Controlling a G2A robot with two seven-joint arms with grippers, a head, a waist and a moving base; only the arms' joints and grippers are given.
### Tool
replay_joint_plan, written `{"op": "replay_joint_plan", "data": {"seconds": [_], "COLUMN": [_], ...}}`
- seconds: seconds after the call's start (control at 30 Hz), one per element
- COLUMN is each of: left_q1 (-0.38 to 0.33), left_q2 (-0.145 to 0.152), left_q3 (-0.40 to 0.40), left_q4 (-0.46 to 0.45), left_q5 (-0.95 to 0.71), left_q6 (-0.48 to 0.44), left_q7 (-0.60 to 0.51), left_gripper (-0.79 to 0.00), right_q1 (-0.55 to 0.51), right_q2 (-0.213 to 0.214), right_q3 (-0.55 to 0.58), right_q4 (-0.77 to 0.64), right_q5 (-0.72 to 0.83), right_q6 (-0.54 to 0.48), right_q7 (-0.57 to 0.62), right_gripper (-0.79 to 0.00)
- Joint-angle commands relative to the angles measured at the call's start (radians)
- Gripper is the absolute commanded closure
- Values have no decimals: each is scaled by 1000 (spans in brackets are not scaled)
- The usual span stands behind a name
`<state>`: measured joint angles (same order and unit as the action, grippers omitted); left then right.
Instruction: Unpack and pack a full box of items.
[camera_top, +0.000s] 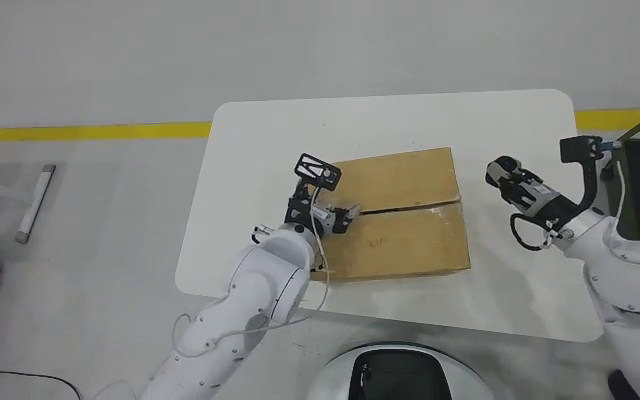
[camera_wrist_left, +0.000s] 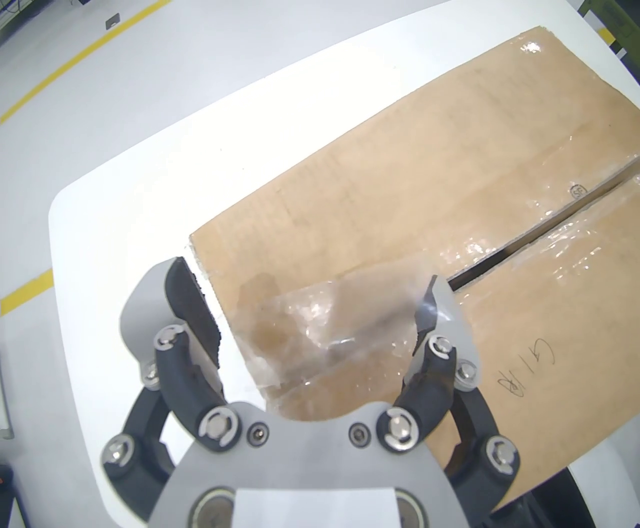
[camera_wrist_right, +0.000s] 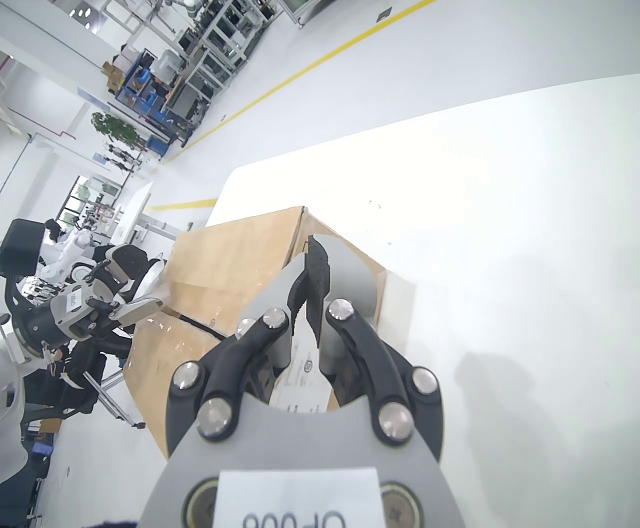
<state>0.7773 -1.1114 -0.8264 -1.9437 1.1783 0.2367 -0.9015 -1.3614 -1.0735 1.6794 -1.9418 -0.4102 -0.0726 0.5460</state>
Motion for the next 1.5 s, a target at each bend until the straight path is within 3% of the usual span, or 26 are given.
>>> {"op": "replay_joint_plan", "data": {"seconds": [0.0, 0.8, 1.47], "left_q1": [-10, -81, -196], "left_q2": [-9, -112, -239], "left_q3": [14, 129, 265], "left_q4": [5, 63, 201], "left_q5": [5, 61, 71], "left_q6": [7, 22, -8], "left_q7": [-3, -24, 3], "left_gripper": [-785, -785, -785], "right_q1": [-9, -112, -200], "right_q2": [1, 11, 19], "right_q3": [15, 144, 281], "right_q4": [3, 41, 86], "right_q5": [9, 93, 172], "right_q6": [-10, -92, -158], "right_q7": [3, -4, -17], "right_gripper": [0, 0, 0]}}
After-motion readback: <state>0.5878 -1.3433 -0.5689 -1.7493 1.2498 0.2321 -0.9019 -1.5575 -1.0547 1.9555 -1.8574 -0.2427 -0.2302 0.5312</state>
